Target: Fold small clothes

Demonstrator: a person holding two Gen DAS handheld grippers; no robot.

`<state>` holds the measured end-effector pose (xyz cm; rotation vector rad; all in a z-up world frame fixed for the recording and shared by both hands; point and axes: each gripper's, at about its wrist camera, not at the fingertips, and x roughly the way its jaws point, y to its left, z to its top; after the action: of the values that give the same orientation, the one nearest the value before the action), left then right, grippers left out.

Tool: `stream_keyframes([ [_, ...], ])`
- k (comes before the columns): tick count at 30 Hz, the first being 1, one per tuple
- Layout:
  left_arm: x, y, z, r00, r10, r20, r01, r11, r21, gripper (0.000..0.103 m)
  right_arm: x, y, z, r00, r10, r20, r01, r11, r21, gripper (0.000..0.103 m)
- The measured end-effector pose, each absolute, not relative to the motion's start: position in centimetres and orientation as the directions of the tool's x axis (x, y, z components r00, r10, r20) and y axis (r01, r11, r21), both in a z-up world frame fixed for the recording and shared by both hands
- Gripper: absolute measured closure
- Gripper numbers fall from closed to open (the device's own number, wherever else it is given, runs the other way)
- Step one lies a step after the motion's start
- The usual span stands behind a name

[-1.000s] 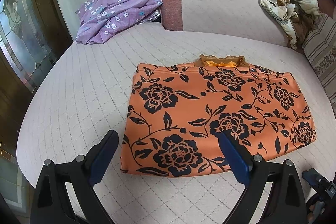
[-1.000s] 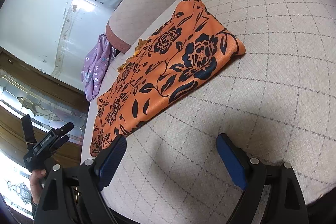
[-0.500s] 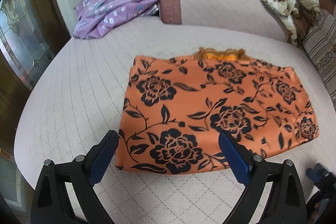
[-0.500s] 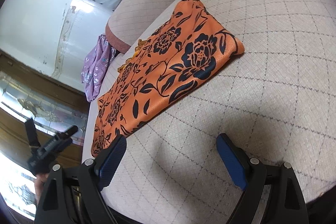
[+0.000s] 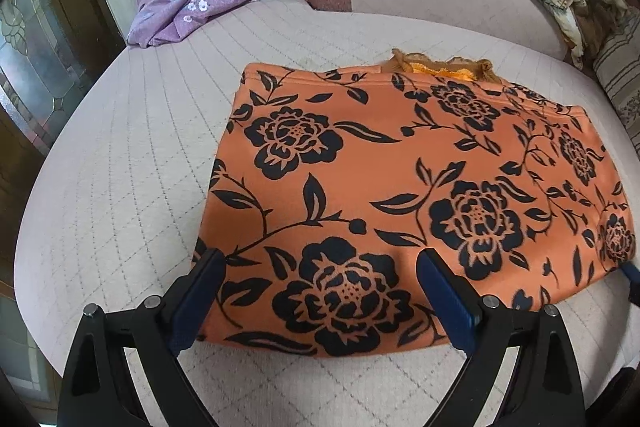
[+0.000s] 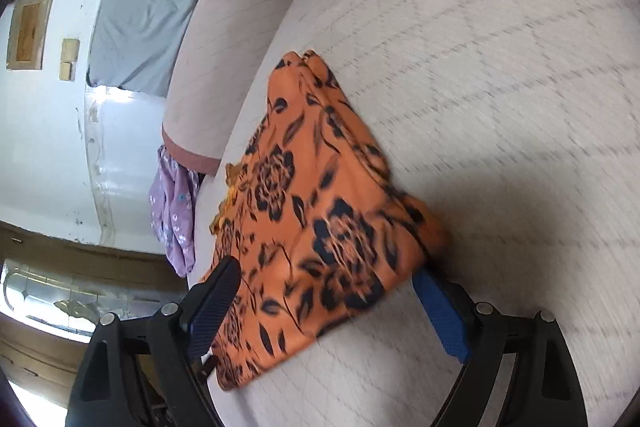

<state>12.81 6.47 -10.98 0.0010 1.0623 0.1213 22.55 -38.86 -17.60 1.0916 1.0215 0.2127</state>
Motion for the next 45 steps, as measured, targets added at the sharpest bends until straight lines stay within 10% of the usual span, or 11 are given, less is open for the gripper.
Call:
stream_keyframes([
  [3, 13.2, 6.8, -11.2, 0.483, 0.097, -0.87, -0.105, 0.993, 0.053, 0.007, 23.6, -38.6, -17.6, 0.565, 0.59, -0.576, 0.338, 0.471, 0.815, 0.03],
  [16, 15.0, 5.9, -11.8, 0.489, 0.082, -0.868, -0.098, 0.994, 0.039, 0.007, 25.3, -36.9, -17.3, 0.568, 0.537, -0.624, 0.262, 0.601, 0.755, 0.031],
  [28, 15.6, 5.7, -12.6, 0.475, 0.067, -0.878, -0.087, 0.996, 0.029, 0.007, 25.4, -37.2, -17.9, 0.55, 0.523, -0.651, 0.261, 0.633, 0.729, 0.052],
  [41, 16.3, 5.1, -14.1, 0.45, 0.042, -0.892, -0.056, 0.998, 0.019, 0.005, 25.7, -36.4, -17.6, 0.538, 0.523, -0.66, 0.247, 0.651, 0.717, 0.036],
  [45, 15.7, 5.3, -11.9, 0.507, 0.001, -0.862, -0.073, 0.997, -0.041, 0.006, 25.7, -36.1, -16.6, 0.546, 0.51, -0.665, 0.212, 0.684, 0.698, 0.062],
])
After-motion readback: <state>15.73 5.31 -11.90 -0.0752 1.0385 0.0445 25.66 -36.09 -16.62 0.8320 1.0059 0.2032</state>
